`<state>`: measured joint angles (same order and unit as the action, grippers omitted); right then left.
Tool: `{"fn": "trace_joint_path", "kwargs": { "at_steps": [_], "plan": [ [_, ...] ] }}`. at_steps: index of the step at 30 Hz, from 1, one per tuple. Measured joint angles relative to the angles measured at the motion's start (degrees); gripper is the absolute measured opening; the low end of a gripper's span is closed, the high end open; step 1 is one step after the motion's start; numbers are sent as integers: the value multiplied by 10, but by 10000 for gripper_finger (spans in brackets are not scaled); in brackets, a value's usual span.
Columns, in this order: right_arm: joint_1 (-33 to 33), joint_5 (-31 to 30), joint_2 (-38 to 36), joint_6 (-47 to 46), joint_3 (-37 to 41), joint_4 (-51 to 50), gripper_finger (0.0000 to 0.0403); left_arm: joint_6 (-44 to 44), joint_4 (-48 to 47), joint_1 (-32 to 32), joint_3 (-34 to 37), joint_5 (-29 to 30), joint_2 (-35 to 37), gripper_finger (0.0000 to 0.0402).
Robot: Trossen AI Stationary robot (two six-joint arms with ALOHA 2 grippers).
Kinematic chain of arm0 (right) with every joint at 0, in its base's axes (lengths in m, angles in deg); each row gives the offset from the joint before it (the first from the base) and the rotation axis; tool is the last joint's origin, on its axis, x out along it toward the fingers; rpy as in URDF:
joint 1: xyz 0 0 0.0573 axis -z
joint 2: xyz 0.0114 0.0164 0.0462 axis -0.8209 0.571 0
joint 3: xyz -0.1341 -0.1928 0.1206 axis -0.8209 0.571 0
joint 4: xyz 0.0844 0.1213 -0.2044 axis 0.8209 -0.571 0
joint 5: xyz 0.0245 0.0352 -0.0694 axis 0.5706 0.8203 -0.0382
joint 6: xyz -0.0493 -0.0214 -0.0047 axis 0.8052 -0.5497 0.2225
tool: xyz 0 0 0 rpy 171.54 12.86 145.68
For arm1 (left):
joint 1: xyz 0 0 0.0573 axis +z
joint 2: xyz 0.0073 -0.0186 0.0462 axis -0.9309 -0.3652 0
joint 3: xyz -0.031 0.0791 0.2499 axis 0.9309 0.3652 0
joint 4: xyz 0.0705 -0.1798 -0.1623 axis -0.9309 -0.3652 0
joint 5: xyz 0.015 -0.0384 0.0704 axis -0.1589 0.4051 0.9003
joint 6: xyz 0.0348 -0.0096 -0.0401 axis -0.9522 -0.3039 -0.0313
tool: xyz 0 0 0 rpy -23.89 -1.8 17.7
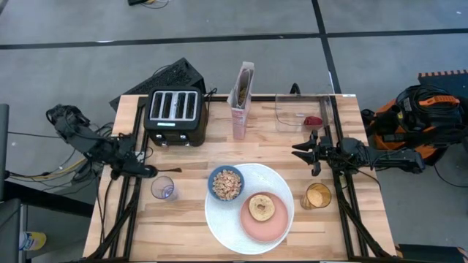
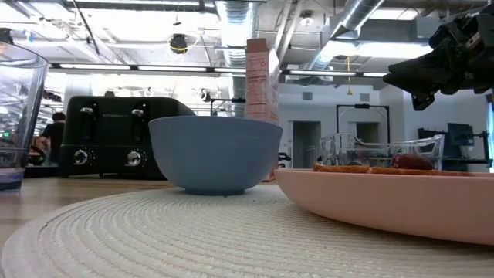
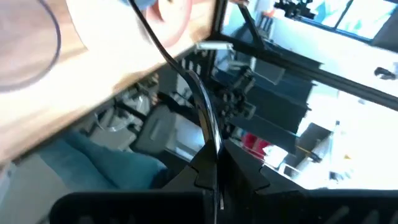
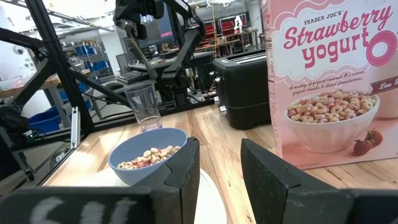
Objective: Arrange a breakfast setting
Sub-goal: Put the black spoon on the bottom left of the white placemat
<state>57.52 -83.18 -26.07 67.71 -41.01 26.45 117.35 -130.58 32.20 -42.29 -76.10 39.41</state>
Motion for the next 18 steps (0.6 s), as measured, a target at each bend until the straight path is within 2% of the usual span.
{"fn": "trace_joint_path", "kwargs": {
  "at_steps": [12, 18],
  "plan": [
    [0, 0, 0, 0, 0, 0, 139, -30, 32, 0, 0, 7, -149, 4],
    [0, 0, 0, 0, 0, 0, 139, -68, 98, 0, 0, 16, -237, 4]
  ]
}}
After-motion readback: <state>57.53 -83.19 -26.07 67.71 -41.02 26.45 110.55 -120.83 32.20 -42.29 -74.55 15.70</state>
